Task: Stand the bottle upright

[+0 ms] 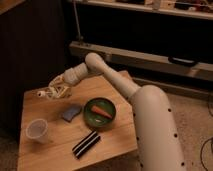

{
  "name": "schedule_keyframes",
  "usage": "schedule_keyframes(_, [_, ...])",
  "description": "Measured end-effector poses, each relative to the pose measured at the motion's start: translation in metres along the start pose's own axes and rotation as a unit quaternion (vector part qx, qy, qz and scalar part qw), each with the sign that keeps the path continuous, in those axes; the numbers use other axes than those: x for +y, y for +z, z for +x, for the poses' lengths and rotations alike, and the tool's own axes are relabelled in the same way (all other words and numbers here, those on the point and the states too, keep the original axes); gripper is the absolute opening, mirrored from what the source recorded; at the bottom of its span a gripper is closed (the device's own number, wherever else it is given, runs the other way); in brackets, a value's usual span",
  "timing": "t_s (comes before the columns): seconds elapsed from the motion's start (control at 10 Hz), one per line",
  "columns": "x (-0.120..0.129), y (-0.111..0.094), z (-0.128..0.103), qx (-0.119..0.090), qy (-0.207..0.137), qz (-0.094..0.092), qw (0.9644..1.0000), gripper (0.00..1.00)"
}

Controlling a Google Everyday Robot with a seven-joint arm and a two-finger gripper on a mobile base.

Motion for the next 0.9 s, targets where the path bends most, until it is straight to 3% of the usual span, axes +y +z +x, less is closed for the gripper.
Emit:
schedule_keyframes(0.6, [0.015, -0.018, 0.029, -0.036, 0.057, 0.059, 0.996, 0.0])
schedule_keyframes(0.9, [0.018, -0.026, 0.034, -0.038, 0.072, 0.084, 0.9931, 0.0])
